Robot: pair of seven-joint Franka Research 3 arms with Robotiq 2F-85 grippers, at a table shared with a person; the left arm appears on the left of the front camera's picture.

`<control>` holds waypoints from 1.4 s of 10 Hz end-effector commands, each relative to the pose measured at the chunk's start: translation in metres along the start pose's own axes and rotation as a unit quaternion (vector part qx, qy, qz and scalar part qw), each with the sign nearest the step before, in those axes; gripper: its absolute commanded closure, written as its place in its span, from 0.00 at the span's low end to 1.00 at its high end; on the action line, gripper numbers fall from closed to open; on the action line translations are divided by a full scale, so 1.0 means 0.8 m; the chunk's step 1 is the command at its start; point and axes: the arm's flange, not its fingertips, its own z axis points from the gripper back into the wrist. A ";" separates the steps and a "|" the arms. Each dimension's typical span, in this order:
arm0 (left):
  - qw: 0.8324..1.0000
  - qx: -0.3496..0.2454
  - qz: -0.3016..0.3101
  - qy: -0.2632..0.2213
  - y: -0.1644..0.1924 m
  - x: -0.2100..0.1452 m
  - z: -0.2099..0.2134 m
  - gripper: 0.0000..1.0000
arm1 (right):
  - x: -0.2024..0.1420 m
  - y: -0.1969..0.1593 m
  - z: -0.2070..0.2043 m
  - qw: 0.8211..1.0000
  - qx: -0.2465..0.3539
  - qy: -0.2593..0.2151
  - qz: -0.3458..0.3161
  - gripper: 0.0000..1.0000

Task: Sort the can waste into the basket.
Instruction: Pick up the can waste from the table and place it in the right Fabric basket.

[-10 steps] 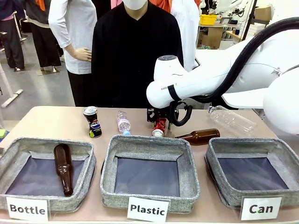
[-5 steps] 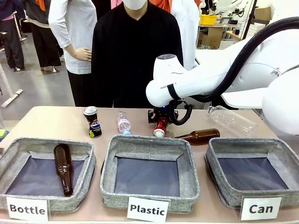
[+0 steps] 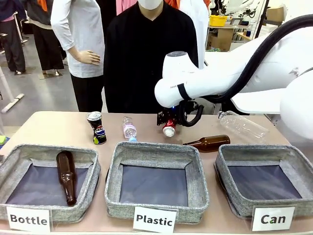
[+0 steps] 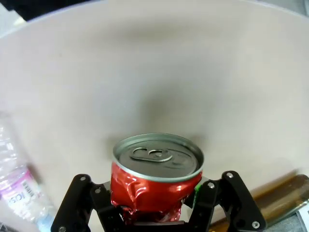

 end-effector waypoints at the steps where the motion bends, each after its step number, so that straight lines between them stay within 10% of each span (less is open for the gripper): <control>1: 1.000 -0.003 0.000 0.005 -0.002 -0.004 0.004 0.00 | -0.017 -0.044 0.061 0.999 0.021 -0.013 0.040 1.00; 6: 1.000 -0.003 0.000 0.005 -0.002 -0.004 0.004 0.00 | -0.124 -0.184 0.199 0.956 0.126 0.063 0.259 1.00; 10: 1.000 -0.003 0.000 0.005 -0.002 -0.004 0.004 0.00 | -0.249 -0.312 0.225 0.857 0.075 0.101 0.500 1.00; 12: 1.000 -0.003 0.000 0.005 -0.002 -0.004 0.004 0.00 | -0.303 -0.378 0.223 0.781 0.082 0.049 0.618 1.00; 14: 1.000 -0.003 0.000 0.005 -0.002 -0.004 0.004 0.00 | -0.335 -0.430 0.204 0.744 0.073 -0.002 0.665 1.00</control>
